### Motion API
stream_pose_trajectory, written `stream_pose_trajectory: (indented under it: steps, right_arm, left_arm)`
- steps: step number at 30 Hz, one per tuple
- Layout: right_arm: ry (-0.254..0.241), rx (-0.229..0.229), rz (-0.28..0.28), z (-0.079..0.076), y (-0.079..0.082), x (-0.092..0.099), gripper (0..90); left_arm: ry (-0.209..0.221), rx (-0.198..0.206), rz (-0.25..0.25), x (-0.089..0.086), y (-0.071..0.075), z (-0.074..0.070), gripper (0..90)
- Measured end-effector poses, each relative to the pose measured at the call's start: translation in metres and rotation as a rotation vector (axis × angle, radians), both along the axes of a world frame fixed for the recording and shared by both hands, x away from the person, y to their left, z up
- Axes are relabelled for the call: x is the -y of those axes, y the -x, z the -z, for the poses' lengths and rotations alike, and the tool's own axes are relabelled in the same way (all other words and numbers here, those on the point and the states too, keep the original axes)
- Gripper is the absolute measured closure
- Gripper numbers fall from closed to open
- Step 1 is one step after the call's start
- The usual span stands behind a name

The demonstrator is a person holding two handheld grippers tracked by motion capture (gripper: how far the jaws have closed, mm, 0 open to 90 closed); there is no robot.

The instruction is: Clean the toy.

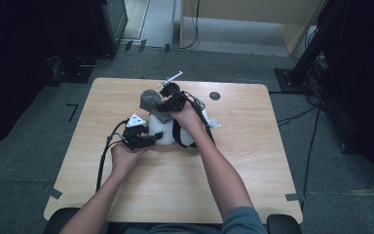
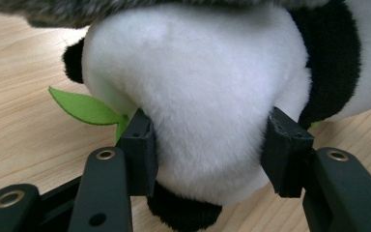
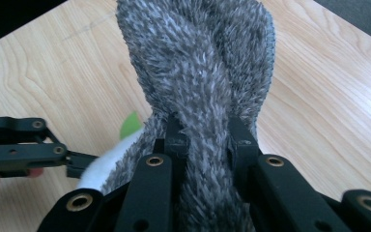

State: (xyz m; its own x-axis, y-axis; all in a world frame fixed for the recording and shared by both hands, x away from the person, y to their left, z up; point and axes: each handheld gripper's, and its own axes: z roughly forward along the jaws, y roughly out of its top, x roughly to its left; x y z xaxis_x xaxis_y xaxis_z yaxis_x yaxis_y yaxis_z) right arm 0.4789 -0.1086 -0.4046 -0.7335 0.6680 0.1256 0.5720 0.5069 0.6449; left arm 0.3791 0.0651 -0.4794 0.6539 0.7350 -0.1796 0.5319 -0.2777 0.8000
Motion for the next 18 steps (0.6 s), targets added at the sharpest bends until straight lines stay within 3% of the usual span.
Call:
stream_pose_trajectory:
  steps: [6, 11, 18]
  right_arm:
    - [0.026, -0.005, 0.04, -0.002, -0.007, 0.019, 77.1]
    - [0.079, -0.022, 0.081, 0.0, -0.014, 0.042, 77.2]
    - [0.064, -0.041, 0.143, 0.002, -0.018, 0.073, 77.3]
  left_arm:
    - [0.0, -0.008, -0.003, -0.001, 0.0, -0.001, 47.3]
    - [0.001, -0.01, -0.005, -0.001, 0.0, -0.001, 47.3]
    - [0.01, -0.02, -0.001, -0.002, -0.001, -0.001, 47.4]
